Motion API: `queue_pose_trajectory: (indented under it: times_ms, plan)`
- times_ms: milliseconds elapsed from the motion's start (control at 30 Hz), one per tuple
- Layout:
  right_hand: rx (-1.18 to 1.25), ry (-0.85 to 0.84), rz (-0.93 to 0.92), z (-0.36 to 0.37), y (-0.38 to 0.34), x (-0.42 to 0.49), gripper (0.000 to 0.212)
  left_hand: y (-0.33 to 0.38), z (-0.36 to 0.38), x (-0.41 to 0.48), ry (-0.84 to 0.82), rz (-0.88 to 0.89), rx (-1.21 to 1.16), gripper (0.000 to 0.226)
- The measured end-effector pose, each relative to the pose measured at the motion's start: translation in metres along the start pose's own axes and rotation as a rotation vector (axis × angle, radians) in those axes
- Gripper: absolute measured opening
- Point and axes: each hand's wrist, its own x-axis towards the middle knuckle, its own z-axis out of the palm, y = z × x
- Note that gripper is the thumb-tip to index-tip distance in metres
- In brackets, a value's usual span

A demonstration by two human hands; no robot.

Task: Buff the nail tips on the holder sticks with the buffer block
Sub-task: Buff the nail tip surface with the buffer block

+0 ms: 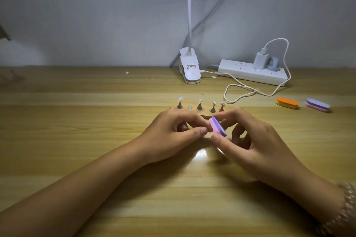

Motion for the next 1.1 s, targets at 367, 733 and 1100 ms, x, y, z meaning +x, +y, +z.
queue_pose_trajectory:
  times_ms: [367, 733, 1100]
  plan:
    - [0.138, -0.033, 0.013, 0.000, 0.001, 0.002, 0.025, 0.000, 0.001, -0.002, -0.026, 0.017, 0.093, 0.015]
    - [-0.071, 0.078, -0.039, 0.001, 0.001, 0.001, 0.028, 0.005, 0.001, -0.002, -0.064, 0.031, 0.175, 0.016]
    - [0.002, 0.188, 0.074, -0.003, 0.008, 0.005, 0.022, 0.007, 0.004, -0.002, -0.038, 0.026, 0.171, 0.013]
